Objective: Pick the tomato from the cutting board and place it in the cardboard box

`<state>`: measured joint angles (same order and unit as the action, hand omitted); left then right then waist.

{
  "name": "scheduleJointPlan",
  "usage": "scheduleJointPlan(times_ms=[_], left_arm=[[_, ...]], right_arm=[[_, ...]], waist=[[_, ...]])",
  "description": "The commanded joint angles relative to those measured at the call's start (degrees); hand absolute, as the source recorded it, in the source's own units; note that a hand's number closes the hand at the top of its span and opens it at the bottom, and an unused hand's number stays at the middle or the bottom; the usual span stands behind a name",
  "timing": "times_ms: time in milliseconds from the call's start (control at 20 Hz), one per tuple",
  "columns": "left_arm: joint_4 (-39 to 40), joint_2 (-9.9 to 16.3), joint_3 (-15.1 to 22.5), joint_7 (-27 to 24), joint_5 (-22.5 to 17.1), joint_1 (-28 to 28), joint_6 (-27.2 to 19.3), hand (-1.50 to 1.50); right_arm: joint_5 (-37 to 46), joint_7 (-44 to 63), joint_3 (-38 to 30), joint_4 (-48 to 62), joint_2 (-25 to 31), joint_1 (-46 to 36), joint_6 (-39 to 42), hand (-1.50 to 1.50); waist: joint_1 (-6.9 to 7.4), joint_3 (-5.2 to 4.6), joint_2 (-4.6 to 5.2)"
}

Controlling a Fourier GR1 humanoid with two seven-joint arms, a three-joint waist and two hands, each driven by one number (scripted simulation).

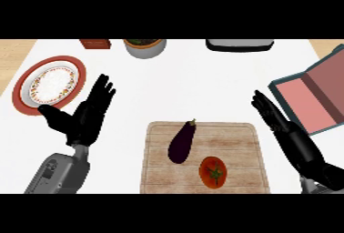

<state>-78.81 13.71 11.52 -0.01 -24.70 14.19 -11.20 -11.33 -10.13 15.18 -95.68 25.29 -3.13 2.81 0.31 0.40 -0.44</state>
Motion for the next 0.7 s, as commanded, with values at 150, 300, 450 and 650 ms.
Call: scheduleJointPlan(times_ms=[150,300,450,650], left_arm=[[-5.98,5.2,-3.37,1.14,2.65,-2.67,-2.82,0.0],[-4.15,4.7,-3.6,1.15,3.02,-2.62,-3.99,0.0],[-9.94,5.92,-2.94,6.43,3.89,-3.52,-5.9,0.0],[-13.23,5.57,-3.35,7.37,4.26,-7.08,-6.55,0.0]], right_arm=[[-14.32,-6.76,-15.28,7.52,-2.17,-1.28,2.76,1.5],[8.16,-9.88,-14.21,8.95,12.89,-0.01,-1.65,1.5],[0.48,-22.03,-15.74,27.77,-4.09,-1.11,-4.02,-1.5],[3.17,-32.77,-16.83,23.69,0.47,-0.68,0.21,-1.5]], waist=[[0.66,-0.21,0.25],[0.28,-0.92,0.29],[1.5,-0.17,0.7],[0.21,-0.34,0.34]])
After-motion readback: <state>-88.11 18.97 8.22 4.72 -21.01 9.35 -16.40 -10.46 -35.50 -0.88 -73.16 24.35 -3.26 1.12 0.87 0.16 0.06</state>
